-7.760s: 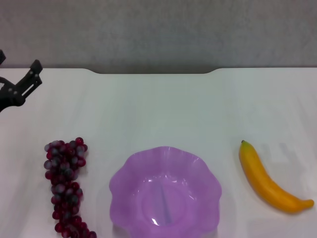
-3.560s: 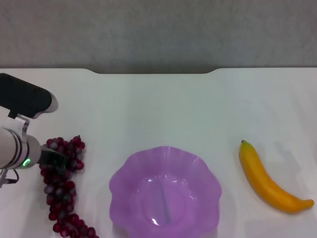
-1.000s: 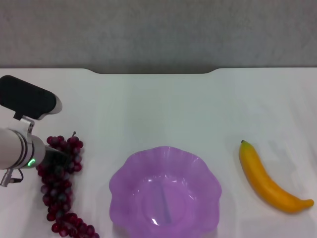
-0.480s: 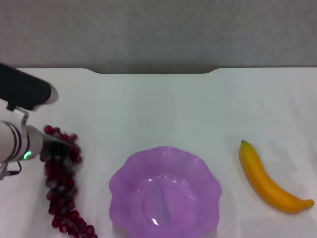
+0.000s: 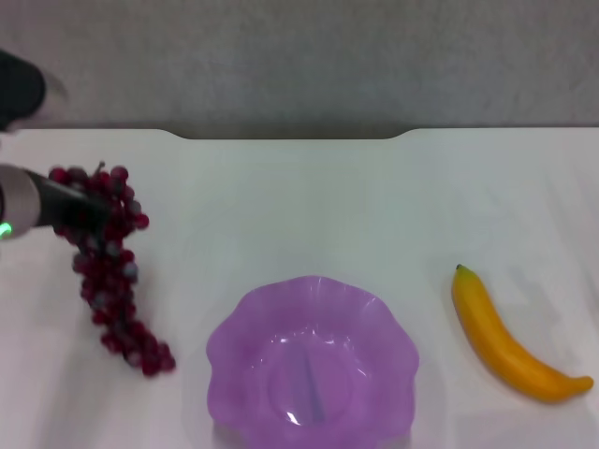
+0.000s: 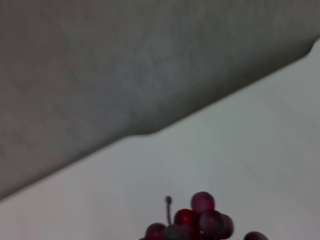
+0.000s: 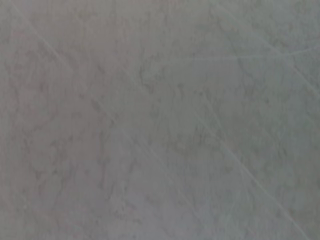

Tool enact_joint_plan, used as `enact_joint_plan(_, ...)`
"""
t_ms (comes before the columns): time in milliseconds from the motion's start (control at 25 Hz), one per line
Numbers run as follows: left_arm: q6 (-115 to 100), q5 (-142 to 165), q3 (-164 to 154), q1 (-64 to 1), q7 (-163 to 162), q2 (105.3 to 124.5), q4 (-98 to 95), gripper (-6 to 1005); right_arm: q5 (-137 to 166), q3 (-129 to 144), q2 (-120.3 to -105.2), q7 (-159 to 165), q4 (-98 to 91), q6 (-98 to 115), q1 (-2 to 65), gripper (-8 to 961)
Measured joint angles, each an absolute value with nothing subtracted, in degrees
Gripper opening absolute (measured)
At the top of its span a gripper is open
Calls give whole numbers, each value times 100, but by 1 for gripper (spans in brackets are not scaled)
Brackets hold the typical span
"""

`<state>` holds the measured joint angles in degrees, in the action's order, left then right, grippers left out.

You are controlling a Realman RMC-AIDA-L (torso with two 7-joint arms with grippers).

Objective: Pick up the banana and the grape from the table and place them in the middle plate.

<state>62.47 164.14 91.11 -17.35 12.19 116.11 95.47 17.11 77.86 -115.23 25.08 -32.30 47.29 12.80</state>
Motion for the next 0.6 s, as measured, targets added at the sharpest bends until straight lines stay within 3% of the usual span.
enact_joint_plan(600,7259,16277,9375,-1605,1604,11633,11757,51,1714,7786,-11523,2505,-3218,4728,1285,484)
